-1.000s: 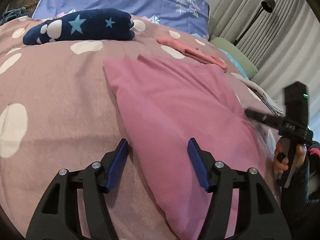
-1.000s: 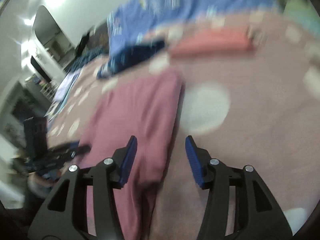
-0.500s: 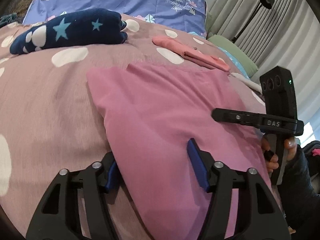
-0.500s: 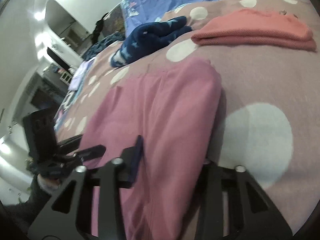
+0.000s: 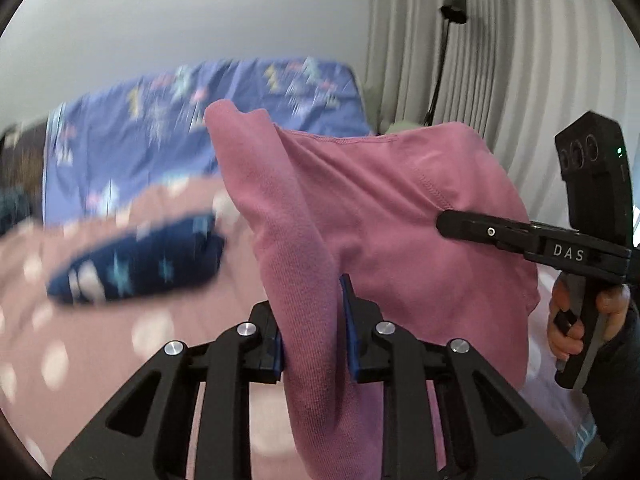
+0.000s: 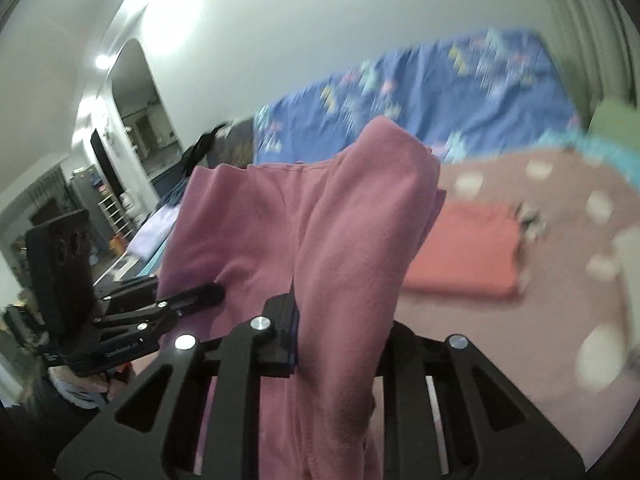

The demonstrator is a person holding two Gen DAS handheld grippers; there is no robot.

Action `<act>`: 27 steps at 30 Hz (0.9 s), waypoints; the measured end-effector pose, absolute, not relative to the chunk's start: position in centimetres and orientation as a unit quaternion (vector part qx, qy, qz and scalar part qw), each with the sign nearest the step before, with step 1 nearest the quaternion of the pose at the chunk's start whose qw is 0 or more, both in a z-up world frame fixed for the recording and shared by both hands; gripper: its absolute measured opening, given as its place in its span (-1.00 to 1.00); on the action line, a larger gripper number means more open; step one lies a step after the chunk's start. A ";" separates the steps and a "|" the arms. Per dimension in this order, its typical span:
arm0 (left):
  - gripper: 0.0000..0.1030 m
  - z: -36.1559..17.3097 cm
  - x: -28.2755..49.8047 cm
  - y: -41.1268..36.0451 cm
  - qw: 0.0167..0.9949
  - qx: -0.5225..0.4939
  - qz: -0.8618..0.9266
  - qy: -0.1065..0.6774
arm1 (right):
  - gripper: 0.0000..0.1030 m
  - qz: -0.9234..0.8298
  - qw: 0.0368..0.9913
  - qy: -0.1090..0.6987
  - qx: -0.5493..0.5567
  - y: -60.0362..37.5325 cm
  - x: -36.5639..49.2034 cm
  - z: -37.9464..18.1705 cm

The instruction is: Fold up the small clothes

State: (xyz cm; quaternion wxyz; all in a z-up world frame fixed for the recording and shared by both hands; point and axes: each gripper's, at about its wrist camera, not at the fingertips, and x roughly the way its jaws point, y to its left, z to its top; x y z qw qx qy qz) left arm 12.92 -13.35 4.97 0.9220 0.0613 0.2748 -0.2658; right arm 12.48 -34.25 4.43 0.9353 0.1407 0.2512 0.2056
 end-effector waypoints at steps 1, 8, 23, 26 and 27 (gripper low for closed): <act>-0.54 6.2 13.8 -14.5 0.925 0.073 -0.265 0.261 | -0.66 0.192 0.941 0.240 0.143 -35.2 13.1 5.8; -0.54 9.5 22.1 -21.8 0.932 0.143 -0.245 0.227 | -0.66 0.118 0.964 0.195 0.137 -40.1 18.3 9.3; 0.63 0.6 36.0 -29.6 0.938 0.250 -0.077 0.228 | 0.51 -0.026 0.937 0.285 0.202 -47.6 34.3 0.0; 0.63 -2.2 36.1 -27.7 0.932 0.217 -0.102 0.273 | 0.43 -0.082 0.909 0.334 0.237 -49.0 33.5 -5.1; 0.63 -3.1 35.5 -27.0 0.928 0.208 -0.120 0.286 | 0.43 -0.062 0.902 0.347 0.250 -49.1 32.9 -6.5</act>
